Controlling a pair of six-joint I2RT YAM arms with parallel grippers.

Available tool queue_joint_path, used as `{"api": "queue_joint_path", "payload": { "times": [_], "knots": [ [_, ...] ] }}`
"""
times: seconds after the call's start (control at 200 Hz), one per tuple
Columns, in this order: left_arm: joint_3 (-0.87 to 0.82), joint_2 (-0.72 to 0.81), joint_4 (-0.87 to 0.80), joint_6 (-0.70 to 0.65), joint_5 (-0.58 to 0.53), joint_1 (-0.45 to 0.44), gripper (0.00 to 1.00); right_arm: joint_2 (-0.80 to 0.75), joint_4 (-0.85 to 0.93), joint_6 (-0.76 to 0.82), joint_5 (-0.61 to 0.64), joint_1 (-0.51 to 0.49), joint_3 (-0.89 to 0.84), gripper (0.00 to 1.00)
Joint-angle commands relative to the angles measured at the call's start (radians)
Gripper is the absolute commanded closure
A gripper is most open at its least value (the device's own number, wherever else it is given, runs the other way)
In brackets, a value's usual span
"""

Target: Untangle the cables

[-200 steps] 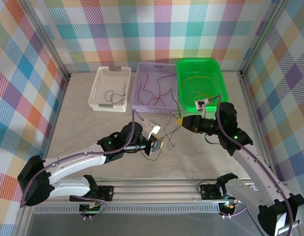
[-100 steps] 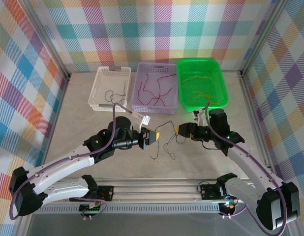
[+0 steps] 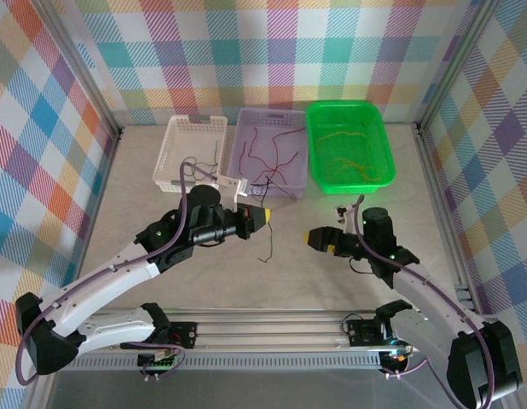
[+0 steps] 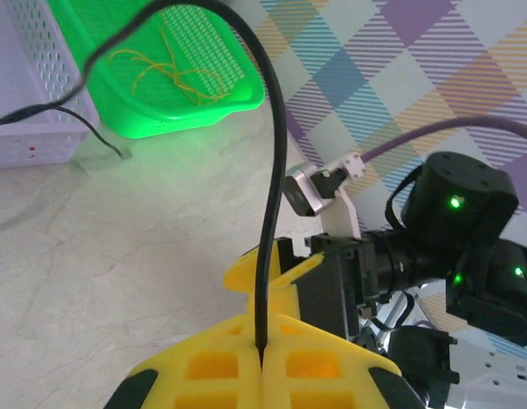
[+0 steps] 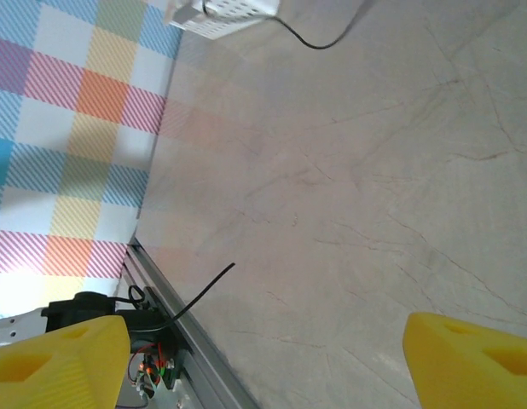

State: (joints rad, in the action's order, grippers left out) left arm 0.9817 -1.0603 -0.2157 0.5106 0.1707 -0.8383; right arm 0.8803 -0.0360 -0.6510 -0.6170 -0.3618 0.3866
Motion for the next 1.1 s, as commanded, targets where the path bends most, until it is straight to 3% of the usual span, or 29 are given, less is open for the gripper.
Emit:
{"api": "queue_joint_path", "payload": {
  "times": [0.0,0.29,0.535,1.095],
  "knots": [
    [0.024,-0.014,-0.028,0.023,0.004,0.009,1.0,-0.051,-0.191,-0.033,-0.002,-0.029,-0.026,0.16],
    [0.043,-0.016,-0.046,0.023,0.029,0.009,1.0,-0.019,-0.266,0.049,0.207,-0.085,-0.016,0.15],
    [0.034,0.02,-0.038,0.023,0.075,0.01,1.0,0.161,-0.377,0.003,0.199,-0.139,0.037,0.16],
    [0.03,0.086,0.024,0.063,0.235,0.007,1.0,0.517,-0.414,0.133,0.402,-0.29,0.198,0.18]
  ]
}}
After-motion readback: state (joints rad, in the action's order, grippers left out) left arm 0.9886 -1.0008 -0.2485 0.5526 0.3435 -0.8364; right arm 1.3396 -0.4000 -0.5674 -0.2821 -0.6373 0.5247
